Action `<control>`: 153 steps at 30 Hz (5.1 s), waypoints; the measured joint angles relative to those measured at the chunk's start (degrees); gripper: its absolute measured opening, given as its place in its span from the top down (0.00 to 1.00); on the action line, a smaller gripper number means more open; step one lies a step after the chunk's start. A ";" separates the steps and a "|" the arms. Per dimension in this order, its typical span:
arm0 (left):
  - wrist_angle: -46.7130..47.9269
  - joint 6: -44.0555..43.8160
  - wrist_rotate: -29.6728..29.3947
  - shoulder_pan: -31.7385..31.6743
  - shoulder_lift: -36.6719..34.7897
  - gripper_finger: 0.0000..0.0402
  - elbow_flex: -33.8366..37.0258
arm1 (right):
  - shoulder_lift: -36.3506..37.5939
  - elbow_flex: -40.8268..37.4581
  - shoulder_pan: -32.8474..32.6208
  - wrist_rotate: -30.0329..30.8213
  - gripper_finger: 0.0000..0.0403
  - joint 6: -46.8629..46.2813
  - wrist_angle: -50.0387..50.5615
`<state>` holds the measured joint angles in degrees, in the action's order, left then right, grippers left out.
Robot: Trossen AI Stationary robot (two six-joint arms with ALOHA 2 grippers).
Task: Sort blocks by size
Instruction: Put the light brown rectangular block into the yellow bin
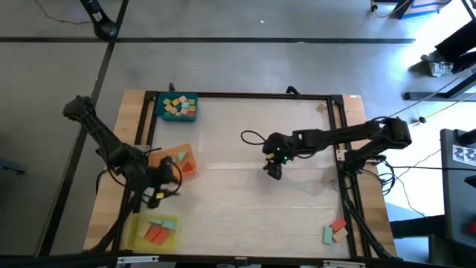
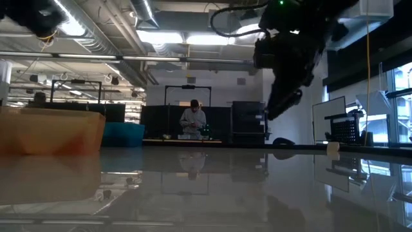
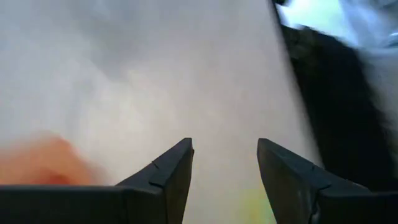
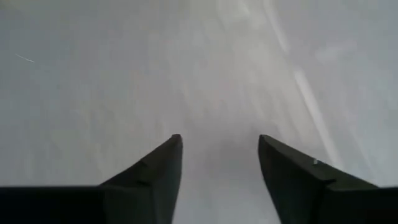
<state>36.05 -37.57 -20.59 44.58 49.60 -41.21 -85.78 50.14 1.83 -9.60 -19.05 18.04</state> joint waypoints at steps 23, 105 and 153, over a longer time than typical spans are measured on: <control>-50.31 35.08 -5.08 -22.50 0.22 0.68 21.75 | 1.40 3.47 -12.03 -0.41 0.88 -32.95 44.82; -51.29 38.28 -5.13 -22.47 0.22 0.68 21.81 | -5.74 4.18 -50.45 -9.84 0.90 -73.61 24.73; -51.71 39.26 -5.13 -22.51 0.22 0.68 21.81 | -4.20 9.30 -46.89 7.89 0.90 -47.21 30.28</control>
<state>-15.66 1.69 -25.72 22.06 49.82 -19.40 -89.97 59.44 -45.07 -1.71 -66.26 48.32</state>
